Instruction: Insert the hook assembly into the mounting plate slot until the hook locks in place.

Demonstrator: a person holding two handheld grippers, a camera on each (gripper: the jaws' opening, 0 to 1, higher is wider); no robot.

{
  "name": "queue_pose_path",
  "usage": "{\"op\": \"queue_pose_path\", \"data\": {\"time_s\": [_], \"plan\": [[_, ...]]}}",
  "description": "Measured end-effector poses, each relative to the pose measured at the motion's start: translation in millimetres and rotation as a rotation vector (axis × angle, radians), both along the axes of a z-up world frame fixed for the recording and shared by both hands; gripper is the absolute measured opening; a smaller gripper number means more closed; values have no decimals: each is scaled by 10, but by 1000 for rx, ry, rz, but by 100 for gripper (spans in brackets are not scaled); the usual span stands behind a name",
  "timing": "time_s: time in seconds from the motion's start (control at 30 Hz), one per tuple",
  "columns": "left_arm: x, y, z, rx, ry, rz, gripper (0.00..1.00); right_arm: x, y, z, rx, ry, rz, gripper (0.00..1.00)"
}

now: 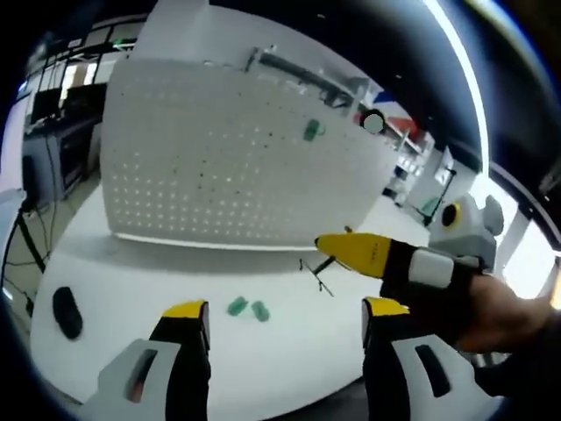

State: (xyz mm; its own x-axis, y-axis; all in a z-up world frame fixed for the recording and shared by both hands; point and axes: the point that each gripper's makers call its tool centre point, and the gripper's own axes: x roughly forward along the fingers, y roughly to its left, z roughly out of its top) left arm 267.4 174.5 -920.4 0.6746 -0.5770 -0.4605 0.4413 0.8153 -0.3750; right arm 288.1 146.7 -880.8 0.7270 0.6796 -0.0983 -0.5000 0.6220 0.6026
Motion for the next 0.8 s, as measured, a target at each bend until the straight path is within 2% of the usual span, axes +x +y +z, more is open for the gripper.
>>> {"op": "queue_pose_path", "data": {"time_s": [0.1,0.33,0.47,0.57,0.8], "plan": [[27,-3,97,-46,-40,19,66,-30,46,55,17,-9,1,0],[-14,-4,150,-123,-14,36,48,-77,129,166,34,-44,13,0],[-6,3,218,-165,-26,54,43,-109,178,203,31,-57,25,0],[-17,-1,230,-168,-21,45,31,-109,179,220,36,-62,25,0],[-48,-57,289,-212,-19,26,20,-139,212,251,43,-76,29,0]]}}
